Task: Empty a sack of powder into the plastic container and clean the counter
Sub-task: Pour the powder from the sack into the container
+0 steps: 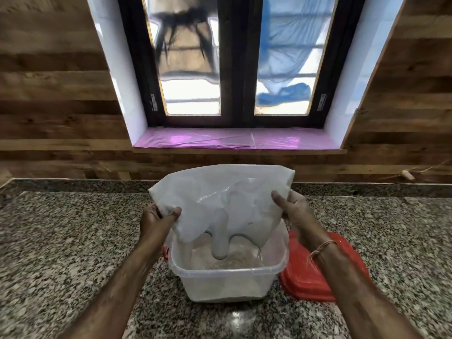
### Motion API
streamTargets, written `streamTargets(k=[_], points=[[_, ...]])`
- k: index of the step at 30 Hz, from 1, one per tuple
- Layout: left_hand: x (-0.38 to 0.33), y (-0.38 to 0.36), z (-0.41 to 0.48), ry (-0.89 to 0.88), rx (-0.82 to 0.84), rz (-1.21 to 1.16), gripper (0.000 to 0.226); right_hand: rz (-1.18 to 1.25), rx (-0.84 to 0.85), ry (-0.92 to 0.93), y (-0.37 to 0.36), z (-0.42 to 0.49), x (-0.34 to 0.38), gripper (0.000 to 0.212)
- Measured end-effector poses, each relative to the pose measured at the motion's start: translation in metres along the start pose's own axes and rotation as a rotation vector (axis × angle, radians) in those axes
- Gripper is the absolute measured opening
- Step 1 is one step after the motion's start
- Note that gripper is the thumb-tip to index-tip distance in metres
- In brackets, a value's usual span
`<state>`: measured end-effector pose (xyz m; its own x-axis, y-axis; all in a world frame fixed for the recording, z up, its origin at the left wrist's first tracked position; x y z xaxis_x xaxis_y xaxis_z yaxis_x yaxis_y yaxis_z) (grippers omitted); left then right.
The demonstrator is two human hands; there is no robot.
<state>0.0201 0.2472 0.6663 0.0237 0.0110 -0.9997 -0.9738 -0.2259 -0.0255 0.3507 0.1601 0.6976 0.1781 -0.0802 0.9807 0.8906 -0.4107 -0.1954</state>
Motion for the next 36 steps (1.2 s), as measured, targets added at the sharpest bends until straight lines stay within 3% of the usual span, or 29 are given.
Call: streamTargets(k=[5, 8, 10, 13, 15, 18, 20, 22, 27, 31, 33, 36], points=[[-0.002, -0.006, -0.003, 0.020, 0.006, -0.046, 0.017, -0.165, -0.147, 0.152, 0.005, 0.001, -0.007, 0.022], [-0.005, -0.011, -0.003, 0.055, -0.022, -0.141, 0.022, -0.264, 0.049, 0.119, 0.011, -0.008, -0.012, 0.037], [-0.009, -0.013, -0.002, 0.060, -0.019, -0.197, 0.027, -0.542, 0.101, 0.157, 0.009, -0.009, -0.020, 0.036], [-0.010, -0.013, -0.001, 0.011, 0.019, -0.191, 0.022, -0.792, -0.235, 0.293, 0.009, 0.001, -0.019, 0.021], [-0.008, -0.012, 0.000, -0.018, 0.050, -0.128, 0.023, -0.668, -0.300, 0.357, 0.010, 0.004, -0.014, 0.016], [-0.011, -0.011, 0.000, -0.003, 0.067, -0.159, 0.028, -0.370, -0.080, 0.236, 0.014, 0.006, -0.006, 0.030], [-0.020, -0.015, 0.000, -0.004, 0.058, -0.230, 0.025, -0.544, -0.016, 0.165, 0.018, 0.009, -0.012, 0.030], [-0.028, -0.018, -0.002, -0.033, 0.059, -0.197, 0.022, -0.691, -0.080, 0.150, 0.022, 0.011, -0.024, 0.028], [-0.004, -0.001, -0.011, -0.165, 0.217, 0.342, 0.024, -0.616, -0.213, 0.199, 0.017, 0.008, -0.022, 0.045], [-0.001, 0.002, -0.008, -0.088, 0.092, 0.174, 0.015, -0.308, -0.085, 0.125, 0.011, 0.009, -0.007, 0.020], [-0.007, -0.004, -0.002, -0.023, 0.086, 0.046, 0.013, -0.442, -0.001, 0.107, 0.016, 0.009, -0.013, 0.018], [-0.015, -0.011, 0.006, 0.003, 0.123, -0.037, 0.018, -0.568, -0.136, 0.145, 0.023, 0.014, -0.023, 0.008]])
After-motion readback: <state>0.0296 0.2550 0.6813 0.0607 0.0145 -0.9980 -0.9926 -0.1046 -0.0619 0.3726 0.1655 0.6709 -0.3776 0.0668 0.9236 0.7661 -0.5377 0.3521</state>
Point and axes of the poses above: each hand's wrist, its own z-axis towards the middle knuckle, its own y-axis out of the back of the hand, x = y × z, the point moved 1 cm from there along z, towards the middle knuckle, and after that the axes turned 10 degrees about -x, right-handed, at the moved point
